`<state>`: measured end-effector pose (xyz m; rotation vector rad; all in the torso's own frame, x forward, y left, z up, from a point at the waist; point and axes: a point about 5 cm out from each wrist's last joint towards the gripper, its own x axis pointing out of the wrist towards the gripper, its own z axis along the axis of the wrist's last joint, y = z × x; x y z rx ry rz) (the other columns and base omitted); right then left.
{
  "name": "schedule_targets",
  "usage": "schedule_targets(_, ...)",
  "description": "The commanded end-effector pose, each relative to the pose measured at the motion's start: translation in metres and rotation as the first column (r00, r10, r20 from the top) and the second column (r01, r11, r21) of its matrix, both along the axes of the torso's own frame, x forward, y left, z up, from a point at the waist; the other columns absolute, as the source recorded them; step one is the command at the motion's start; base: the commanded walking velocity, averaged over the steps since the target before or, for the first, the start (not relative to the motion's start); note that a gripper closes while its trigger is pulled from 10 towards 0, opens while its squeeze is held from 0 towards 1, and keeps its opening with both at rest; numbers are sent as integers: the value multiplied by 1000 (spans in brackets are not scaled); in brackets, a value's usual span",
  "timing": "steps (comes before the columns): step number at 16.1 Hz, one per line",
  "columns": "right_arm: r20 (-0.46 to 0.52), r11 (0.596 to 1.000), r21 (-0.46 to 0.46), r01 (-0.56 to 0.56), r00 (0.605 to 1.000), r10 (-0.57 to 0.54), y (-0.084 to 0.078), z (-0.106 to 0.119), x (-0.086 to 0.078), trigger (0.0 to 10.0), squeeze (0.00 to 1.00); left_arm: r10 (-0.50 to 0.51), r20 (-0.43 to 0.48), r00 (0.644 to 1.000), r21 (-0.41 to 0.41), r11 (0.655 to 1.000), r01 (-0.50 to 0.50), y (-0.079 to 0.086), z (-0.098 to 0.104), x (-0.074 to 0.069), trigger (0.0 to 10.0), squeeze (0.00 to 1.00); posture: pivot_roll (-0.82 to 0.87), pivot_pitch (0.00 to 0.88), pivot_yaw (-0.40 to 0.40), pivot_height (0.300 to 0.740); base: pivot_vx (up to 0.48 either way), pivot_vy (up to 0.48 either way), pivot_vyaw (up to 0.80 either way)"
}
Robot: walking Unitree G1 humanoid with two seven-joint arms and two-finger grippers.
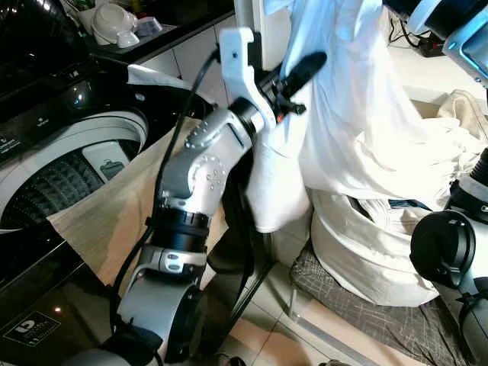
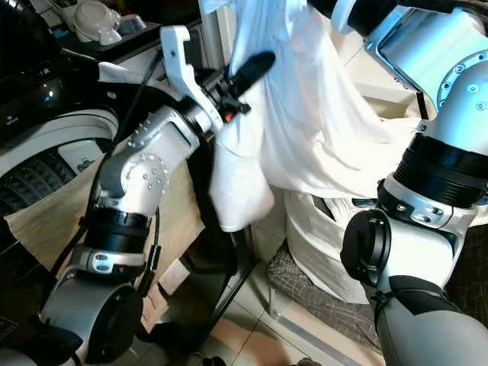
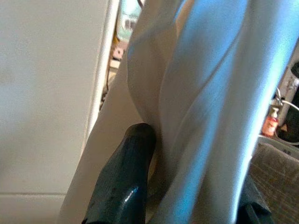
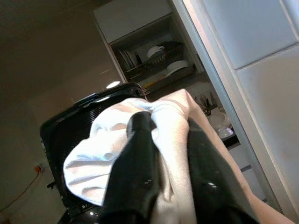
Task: Clothes washing
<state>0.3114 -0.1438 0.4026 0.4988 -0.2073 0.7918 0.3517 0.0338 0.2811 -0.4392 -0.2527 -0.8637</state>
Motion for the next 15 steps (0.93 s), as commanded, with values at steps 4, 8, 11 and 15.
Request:
schedule_targets(4, 22, 989, -145, 20, 1000, -17, -16, -23, -19, 10000, 1000, 119, 20, 993, -14, 993, -118, 28, 15, 14, 0, 0, -155, 0, 150, 740, 0, 0, 0)
schedule_targets(8, -15, 928, -352, 120, 991, -134, -52, -56, -43, 10000, 0, 206, 32, 978, 7, 979, -206, 59, 21, 26, 0, 0, -154, 0, 167, 740, 0, 0, 0)
schedule_targets(11, 8, 929, -291, 231, 971, -239, -71, -50, -43, 10000, 0, 151, 35, 988, 20, 988, -152, 46, 16, 22, 0, 0, -164, 0, 186, 740, 0, 0, 0)
schedule_targets(15, 18, 927, -322, 190, 981, -194, -63, -56, -48, 10000, 0, 326, 97, 941, 151, 929, -337, 76, 34, 44, 0, 0, -149, 0, 172, 740, 0, 0, 0)
